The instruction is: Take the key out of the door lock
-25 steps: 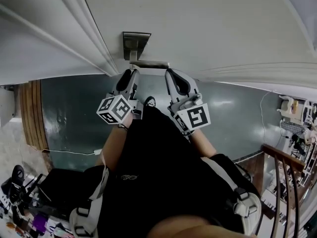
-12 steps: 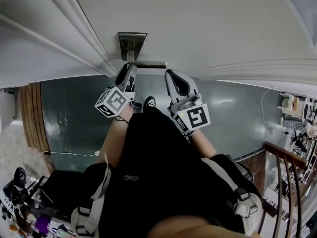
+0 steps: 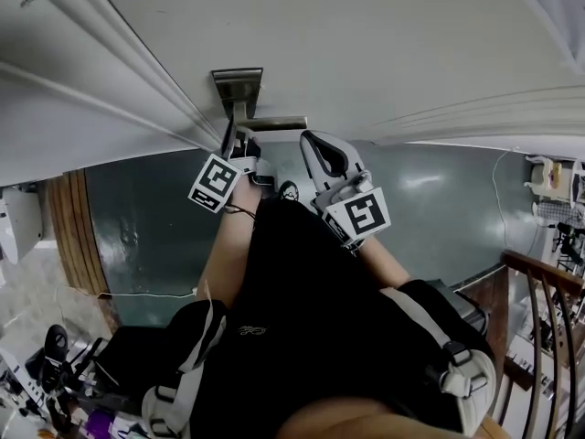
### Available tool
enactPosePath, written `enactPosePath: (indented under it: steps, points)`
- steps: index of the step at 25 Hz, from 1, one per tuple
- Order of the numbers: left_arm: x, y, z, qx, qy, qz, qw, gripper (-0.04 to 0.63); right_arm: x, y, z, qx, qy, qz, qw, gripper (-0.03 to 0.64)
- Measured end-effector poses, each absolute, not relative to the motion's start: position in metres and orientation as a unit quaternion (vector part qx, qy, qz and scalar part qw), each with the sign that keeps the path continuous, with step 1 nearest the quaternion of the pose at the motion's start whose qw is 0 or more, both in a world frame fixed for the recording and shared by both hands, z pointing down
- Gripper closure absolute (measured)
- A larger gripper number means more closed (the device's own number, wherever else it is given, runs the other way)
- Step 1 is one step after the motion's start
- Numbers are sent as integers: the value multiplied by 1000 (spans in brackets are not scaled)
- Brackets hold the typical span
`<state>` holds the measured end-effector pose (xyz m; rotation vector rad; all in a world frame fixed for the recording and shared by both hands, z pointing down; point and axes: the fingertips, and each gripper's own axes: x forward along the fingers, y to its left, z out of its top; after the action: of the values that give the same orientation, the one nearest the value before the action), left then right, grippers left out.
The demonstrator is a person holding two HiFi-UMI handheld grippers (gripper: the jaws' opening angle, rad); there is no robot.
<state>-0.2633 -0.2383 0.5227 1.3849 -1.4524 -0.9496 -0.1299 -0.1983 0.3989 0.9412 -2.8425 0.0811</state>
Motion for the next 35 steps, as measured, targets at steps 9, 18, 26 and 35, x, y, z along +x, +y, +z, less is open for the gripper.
enactPosePath:
  steps: [9, 18, 26, 35]
  points:
    - [-262, -238, 525, 546, -578, -406, 451, 534, -130, -203, 401, 315, -946, 43, 69, 609]
    - [-262, -238, 525, 521, -573, -429, 465, 534, -134, -207, 398, 309, -948, 46, 63, 609]
    - [-262, -236, 527, 508, -567, -456, 462, 554, -132, -206, 401, 307, -948, 55, 62, 609]
    - [-262, -233, 528, 503, -564, -466, 461, 557, -129, -207, 402, 310, -947, 54, 59, 609]
